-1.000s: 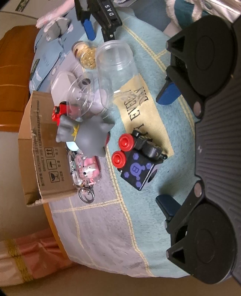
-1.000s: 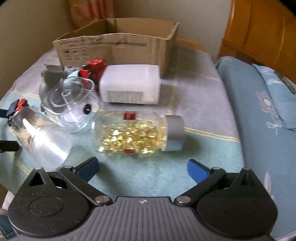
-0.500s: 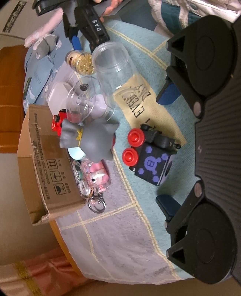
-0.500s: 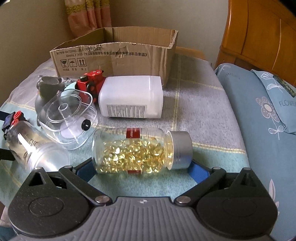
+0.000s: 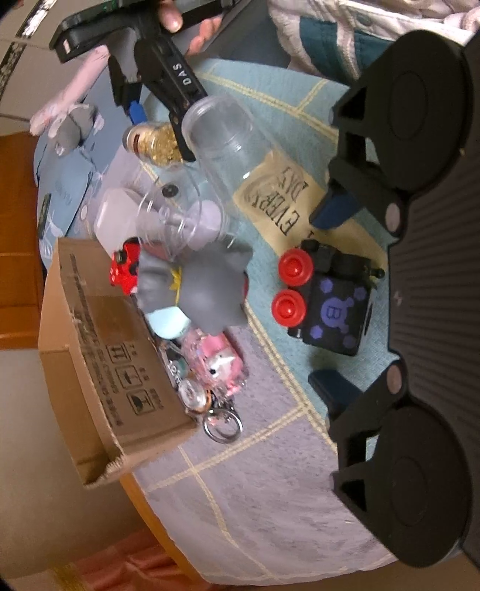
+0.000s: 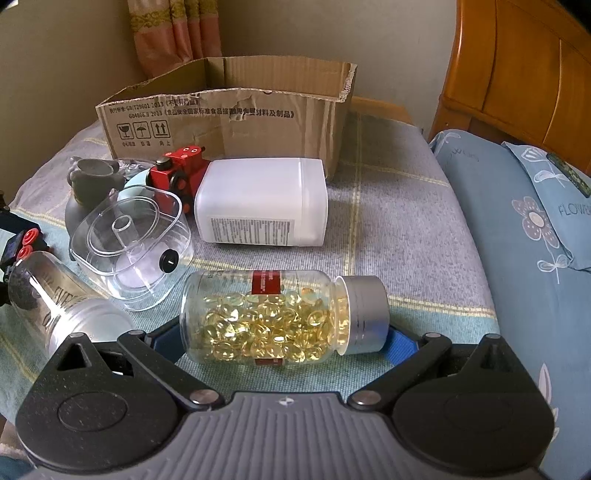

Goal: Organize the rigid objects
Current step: 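Move left tool to the black fidget cube while right tool approaches the gold capsule bottle, then close left tool on the fidget cube while right tool grips the capsule bottle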

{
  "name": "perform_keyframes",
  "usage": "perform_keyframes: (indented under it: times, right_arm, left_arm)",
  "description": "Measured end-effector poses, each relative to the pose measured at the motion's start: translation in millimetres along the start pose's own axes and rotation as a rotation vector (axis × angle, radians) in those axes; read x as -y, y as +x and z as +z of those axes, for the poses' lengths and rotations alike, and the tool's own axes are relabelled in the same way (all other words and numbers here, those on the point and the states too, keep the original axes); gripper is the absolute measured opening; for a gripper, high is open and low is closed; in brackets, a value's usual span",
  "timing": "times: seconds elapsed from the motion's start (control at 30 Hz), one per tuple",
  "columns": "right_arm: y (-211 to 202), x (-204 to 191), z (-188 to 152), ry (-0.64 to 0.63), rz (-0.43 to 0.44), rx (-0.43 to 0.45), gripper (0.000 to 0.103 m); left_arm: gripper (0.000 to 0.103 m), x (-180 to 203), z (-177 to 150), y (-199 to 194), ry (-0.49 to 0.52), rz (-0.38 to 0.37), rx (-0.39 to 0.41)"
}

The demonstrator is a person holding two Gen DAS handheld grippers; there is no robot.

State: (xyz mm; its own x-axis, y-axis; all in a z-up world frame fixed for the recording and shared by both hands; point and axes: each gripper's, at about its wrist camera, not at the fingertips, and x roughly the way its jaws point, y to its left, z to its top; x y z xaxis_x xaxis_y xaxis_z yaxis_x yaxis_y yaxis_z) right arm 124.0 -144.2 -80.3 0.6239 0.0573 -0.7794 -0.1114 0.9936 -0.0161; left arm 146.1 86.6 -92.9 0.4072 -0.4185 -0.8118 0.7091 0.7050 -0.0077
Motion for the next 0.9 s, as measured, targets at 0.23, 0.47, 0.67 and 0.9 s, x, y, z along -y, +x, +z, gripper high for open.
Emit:
perform_keyframes:
  times: [0.23,0.47,0.67,0.9]
  right_arm:
    - [0,0,0,0.002,-0.003,-0.002,0.103]
    - [-4,-6,3,-0.031,-0.042,0.008,0.103]
    - [-7,-9,7,-0.037,-0.039,0.020,0.103]
    - [-9,-9,11,-0.031,-0.054,-0.004,0.096]
  left_arm:
    - [0.063,2,3,-3,0.026,-0.020,-0.012]
    - [0.057,4,3,-3,0.025,-0.014,-0.009]
    - [0.056,5,3,-4,0.013,-0.004,-0.009]
    - [0.050,4,6,-4,-0.046,0.012,-0.035]
